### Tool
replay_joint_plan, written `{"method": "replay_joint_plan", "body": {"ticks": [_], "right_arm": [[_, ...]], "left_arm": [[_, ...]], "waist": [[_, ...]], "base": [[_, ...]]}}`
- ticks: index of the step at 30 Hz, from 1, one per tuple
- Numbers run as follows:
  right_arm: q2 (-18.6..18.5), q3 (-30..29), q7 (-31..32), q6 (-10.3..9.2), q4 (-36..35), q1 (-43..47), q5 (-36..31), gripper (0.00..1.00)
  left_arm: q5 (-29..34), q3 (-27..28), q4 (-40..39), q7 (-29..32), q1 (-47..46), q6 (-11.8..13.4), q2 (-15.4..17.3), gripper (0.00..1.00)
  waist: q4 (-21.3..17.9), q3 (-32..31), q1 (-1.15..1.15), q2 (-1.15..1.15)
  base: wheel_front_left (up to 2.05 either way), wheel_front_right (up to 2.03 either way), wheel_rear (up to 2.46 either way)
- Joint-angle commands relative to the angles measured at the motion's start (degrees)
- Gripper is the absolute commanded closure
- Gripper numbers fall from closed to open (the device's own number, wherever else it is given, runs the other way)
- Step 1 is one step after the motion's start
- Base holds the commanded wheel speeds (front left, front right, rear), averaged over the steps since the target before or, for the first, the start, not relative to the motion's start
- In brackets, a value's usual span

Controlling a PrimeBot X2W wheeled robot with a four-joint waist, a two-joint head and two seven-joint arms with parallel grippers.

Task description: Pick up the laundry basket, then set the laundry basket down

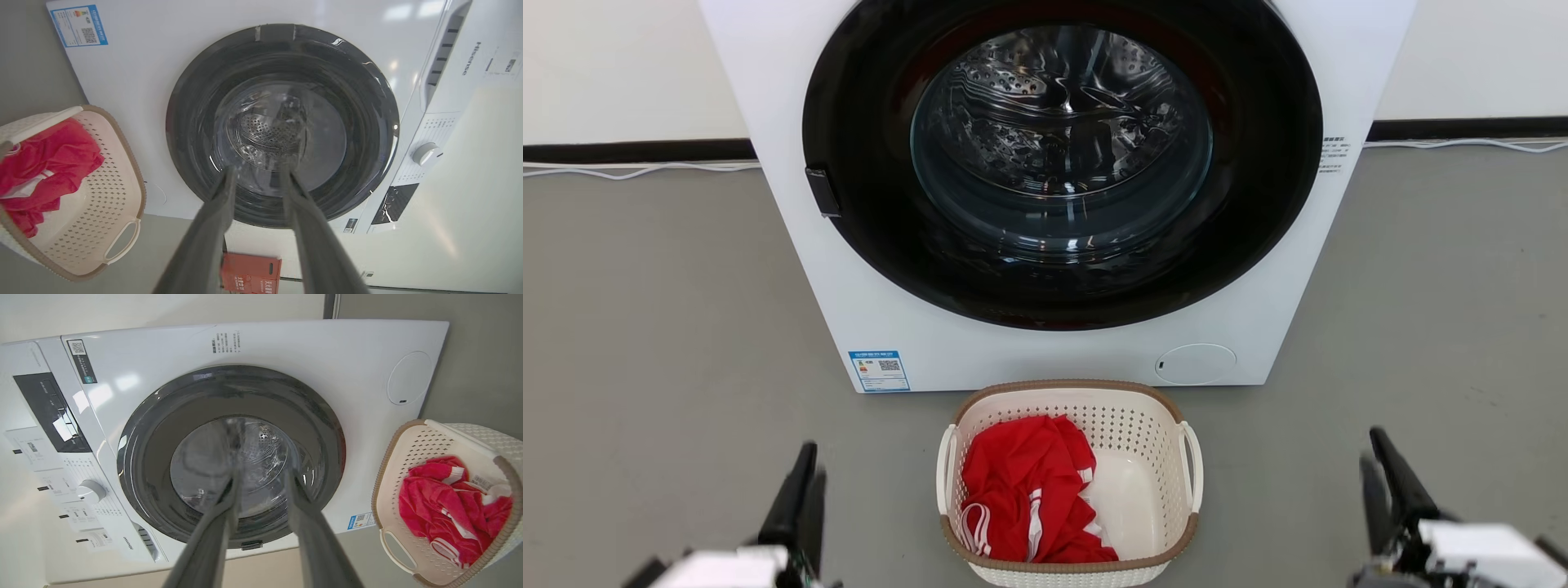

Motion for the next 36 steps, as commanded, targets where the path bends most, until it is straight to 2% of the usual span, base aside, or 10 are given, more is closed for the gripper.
{"method": "replay_joint_plan", "body": {"ticks": [1,9,13,19,25,36], "right_arm": [[0.1,0.0,0.0,0.0,0.5,0.5,0.0,0.0],[0.2,1.0,-1.1,0.02,0.3,1.2,-0.4,0.0],[0.2,1.4,-1.8,0.04,-0.1,1.4,-0.9,0.0],[0.1,1.7,-2.9,0.06,-0.3,1.3,-4.1,0.0],[0.1,1.9,-3.9,0.08,-1.0,1.2,-8.6,0.0],[0.0,2.6,-5.8,0.12,-2.0,0.9,-20.8,0.0]], "left_arm": [[0.0,0.0,0.6,0.0,0.5,0.0,-0.1,0.0],[0.2,-0.5,0.7,-1.1,1.1,0.0,-0.1,0.0],[0.4,-0.7,0.4,-1.8,1.2,0.0,-0.1,0.0],[2.2,-0.9,0.1,-2.9,1.2,-0.1,0.0,0.0],[5.0,-0.9,-0.2,-3.9,1.1,-0.1,0.1,0.0],[12.9,-1.2,-0.7,-5.8,0.8,-0.1,0.2,0.0]], "waist": [[0.0,0.0,0.0,0.0],[0.0,-0.1,0.13,0.0],[0.0,0.0,0.02,0.0],[-0.1,0.1,0.0,0.0],[-0.2,0.1,0.0,0.0],[-0.3,0.0,0.0,0.0]], "base": [[0.0,0.0,0.0],[0.0,0.0,0.0],[0.0,0.0,0.0],[0.0,0.0,0.0],[0.0,0.0,0.0],[0.0,0.0,0.0]]}}
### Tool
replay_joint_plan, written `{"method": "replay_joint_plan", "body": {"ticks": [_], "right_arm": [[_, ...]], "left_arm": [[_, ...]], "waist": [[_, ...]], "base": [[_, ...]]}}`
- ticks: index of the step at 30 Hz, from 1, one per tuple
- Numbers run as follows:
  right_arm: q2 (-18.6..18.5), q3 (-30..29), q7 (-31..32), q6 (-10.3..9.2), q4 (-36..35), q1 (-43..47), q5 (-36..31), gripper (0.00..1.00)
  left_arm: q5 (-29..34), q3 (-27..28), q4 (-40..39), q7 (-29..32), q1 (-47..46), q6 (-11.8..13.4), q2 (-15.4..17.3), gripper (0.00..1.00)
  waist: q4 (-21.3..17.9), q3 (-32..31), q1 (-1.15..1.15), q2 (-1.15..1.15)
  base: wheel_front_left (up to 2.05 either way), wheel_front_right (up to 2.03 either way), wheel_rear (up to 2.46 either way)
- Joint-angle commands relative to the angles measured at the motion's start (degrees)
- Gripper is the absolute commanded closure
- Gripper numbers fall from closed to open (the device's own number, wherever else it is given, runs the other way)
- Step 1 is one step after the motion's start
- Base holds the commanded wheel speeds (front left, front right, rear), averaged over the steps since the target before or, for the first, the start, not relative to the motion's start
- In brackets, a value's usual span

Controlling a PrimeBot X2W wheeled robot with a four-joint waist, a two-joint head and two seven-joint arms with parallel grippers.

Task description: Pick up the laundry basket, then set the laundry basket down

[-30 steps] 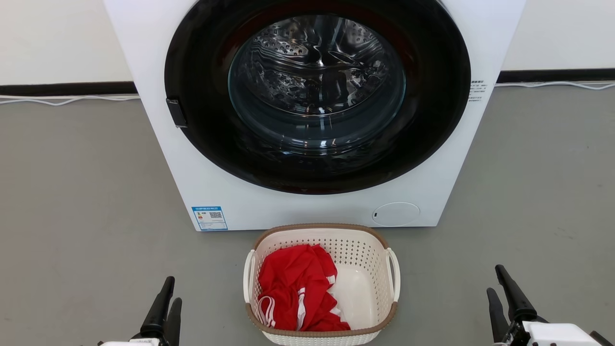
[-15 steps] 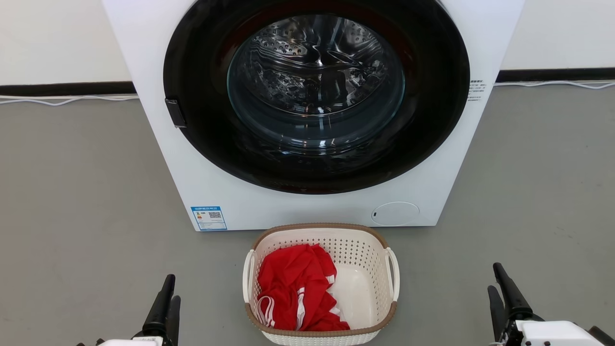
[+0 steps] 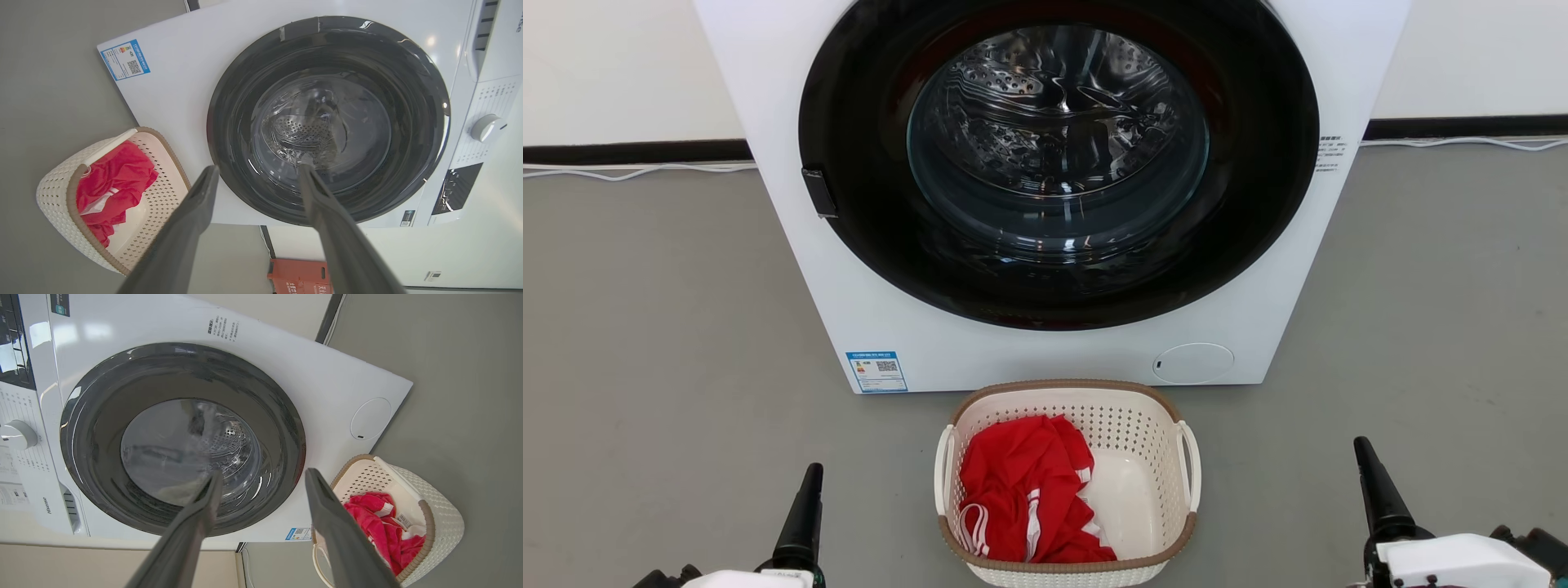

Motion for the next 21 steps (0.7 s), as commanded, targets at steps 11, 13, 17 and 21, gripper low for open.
{"method": "replay_joint_plan", "body": {"ticks": [11,13,17,21], "right_arm": [[-0.6,3.1,-2.5,0.19,-2.8,-2.1,-15.1,0.0],[-0.7,3.4,-2.9,0.2,-2.6,-2.2,-17.5,0.0],[-0.7,3.7,-3.4,0.21,-2.1,-2.4,-20.7,0.0],[-0.7,3.8,-4.1,0.22,-1.2,-2.6,-24.4,0.0]], "left_arm": [[11.8,-0.6,-2.6,-2.3,-2.3,-0.2,0.6,0.0],[14.1,-0.8,-2.8,-2.7,-2.4,-0.2,0.6,0.0],[17.8,-1.0,-3.3,-3.2,-2.5,-0.2,0.6,0.0],[23.4,-1.4,-3.9,-3.8,-2.4,-0.2,0.7,0.0]], "waist": [[-0.1,0.1,-0.01,0.0],[-0.1,0.1,-0.01,0.0],[-0.1,0.2,-0.01,0.0],[-0.1,0.2,-0.01,0.0]], "base": [[0.0,0.0,0.0],[0.0,0.0,0.0],[0.0,0.0,0.0],[0.0,0.0,0.0]]}}
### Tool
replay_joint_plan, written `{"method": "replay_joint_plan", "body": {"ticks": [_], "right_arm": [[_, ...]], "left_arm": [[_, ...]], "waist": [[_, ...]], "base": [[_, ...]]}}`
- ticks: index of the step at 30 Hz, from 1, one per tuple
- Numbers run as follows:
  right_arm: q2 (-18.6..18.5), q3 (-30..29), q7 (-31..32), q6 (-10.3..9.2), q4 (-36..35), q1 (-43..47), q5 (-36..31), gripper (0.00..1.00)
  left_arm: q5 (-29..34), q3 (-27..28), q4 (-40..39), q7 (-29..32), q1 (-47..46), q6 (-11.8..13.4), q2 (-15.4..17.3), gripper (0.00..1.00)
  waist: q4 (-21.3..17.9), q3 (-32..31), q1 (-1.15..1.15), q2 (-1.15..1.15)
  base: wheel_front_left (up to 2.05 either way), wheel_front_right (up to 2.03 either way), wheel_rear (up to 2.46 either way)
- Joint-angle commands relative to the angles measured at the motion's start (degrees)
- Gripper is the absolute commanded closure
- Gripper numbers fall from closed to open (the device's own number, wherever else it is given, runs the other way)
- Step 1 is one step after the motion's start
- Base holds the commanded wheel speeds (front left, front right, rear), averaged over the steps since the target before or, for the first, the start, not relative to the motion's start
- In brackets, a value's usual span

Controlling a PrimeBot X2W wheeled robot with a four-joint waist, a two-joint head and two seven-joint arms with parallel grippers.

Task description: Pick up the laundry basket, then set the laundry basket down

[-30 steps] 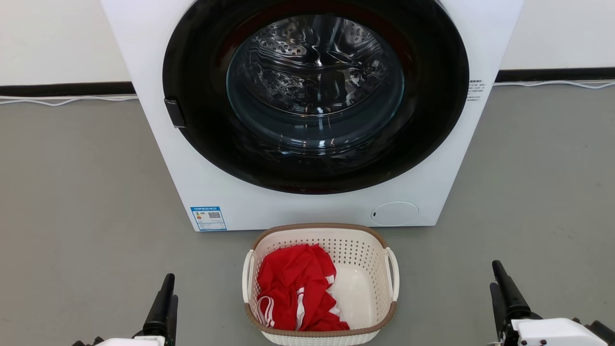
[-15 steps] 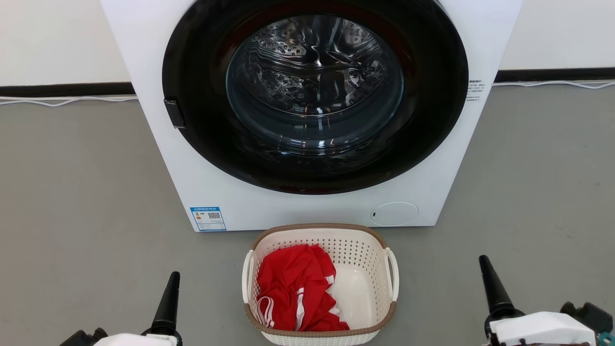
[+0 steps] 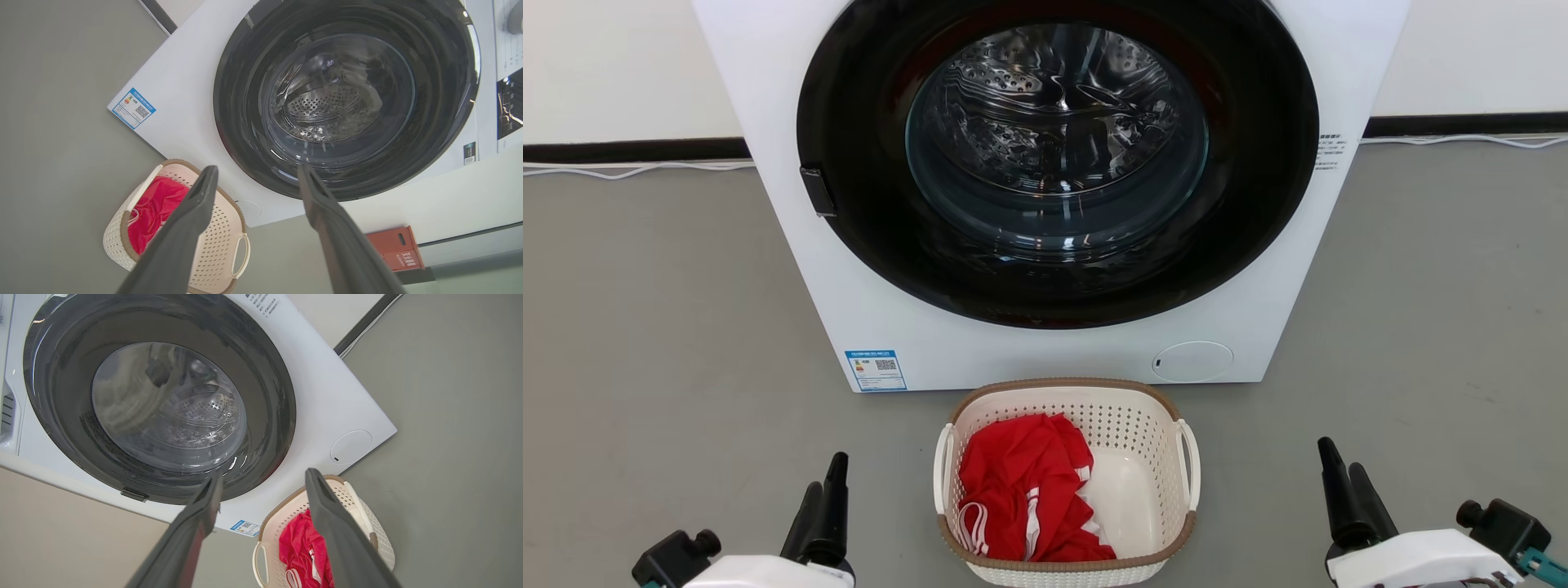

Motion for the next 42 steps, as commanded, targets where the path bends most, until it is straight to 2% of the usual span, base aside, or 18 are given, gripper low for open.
{"method": "replay_joint_plan", "body": {"ticks": [1,10,42], "right_arm": [[-0.6,0.7,-0.9,0.2,-1.2,-2.5,-2.2,0.0],[-0.7,0.7,-2.5,0.23,0.5,-2.9,-9.7,0.0],[-0.8,2.3,-7.7,0.34,2.2,-3.8,-31.9,0.0]], "left_arm": [[2.4,0.4,-2.0,-0.7,-2.4,-0.2,0.5,0.0],[12.9,-0.6,-2.6,-2.2,-2.2,-0.1,1.2,0.0],[35.3,-2.1,-3.4,-7.4,-2.1,0.0,2.3,0.0]], "waist": [[0.0,0.0,0.0,0.0],[-0.2,-0.1,0.0,0.0],[-1.1,0.1,0.0,0.0]], "base": [[0.0,0.0,0.0],[0.0,0.0,0.0],[0.0,0.0,0.0]]}}
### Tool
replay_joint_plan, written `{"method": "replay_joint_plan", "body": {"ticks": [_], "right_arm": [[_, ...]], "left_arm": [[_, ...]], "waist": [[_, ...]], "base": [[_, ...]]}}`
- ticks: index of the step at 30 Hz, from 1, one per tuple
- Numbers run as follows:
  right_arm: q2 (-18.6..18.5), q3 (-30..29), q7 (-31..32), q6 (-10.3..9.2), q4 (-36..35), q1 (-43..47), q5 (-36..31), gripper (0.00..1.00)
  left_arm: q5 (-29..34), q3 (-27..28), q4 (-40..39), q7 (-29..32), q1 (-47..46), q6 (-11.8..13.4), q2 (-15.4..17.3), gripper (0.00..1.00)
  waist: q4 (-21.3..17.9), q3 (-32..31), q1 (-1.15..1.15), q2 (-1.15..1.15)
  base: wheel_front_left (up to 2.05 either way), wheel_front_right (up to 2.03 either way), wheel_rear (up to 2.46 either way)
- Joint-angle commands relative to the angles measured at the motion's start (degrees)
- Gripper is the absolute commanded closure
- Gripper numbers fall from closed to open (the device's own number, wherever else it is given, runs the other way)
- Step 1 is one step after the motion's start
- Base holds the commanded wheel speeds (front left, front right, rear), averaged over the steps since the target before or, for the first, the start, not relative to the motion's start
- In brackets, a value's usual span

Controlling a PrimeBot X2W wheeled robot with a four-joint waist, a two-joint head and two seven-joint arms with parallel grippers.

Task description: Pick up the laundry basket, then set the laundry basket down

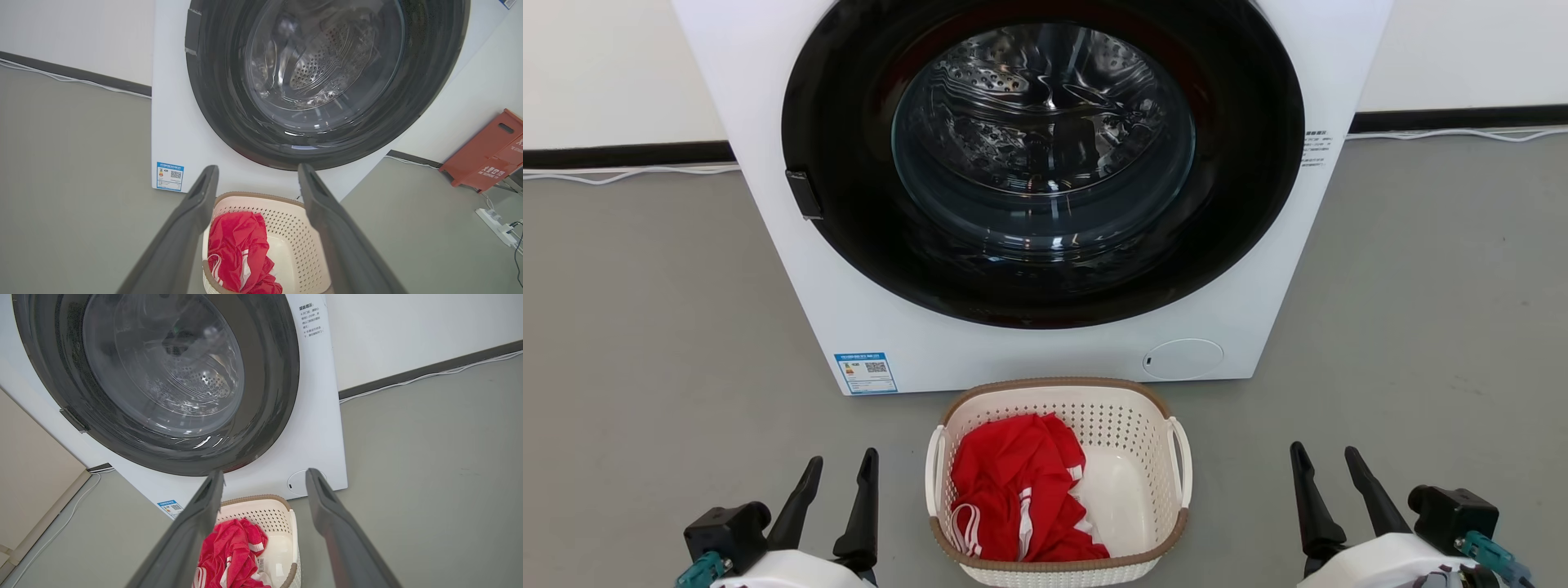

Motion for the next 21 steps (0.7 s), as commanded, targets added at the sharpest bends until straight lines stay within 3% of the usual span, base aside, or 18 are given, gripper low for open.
{"method": "replay_joint_plan", "body": {"ticks": [1,21], "right_arm": [[-0.6,1.3,-1.1,0.32,-1.2,-2.5,-1.5,0.0],[-0.7,1.8,-4.6,0.39,0.0,-3.1,-14.9,0.0]], "left_arm": [[1.5,1.1,-1.8,-0.8,-2.1,0.0,0.5,0.0],[16.1,1.4,-1.7,-4.3,-2.3,0.0,0.7,0.0]], "waist": [[0.0,0.0,0.0,0.0],[-0.5,0.3,0.0,0.0]], "base": [[0.0,0.0,0.0],[0.0,0.0,0.0]]}}
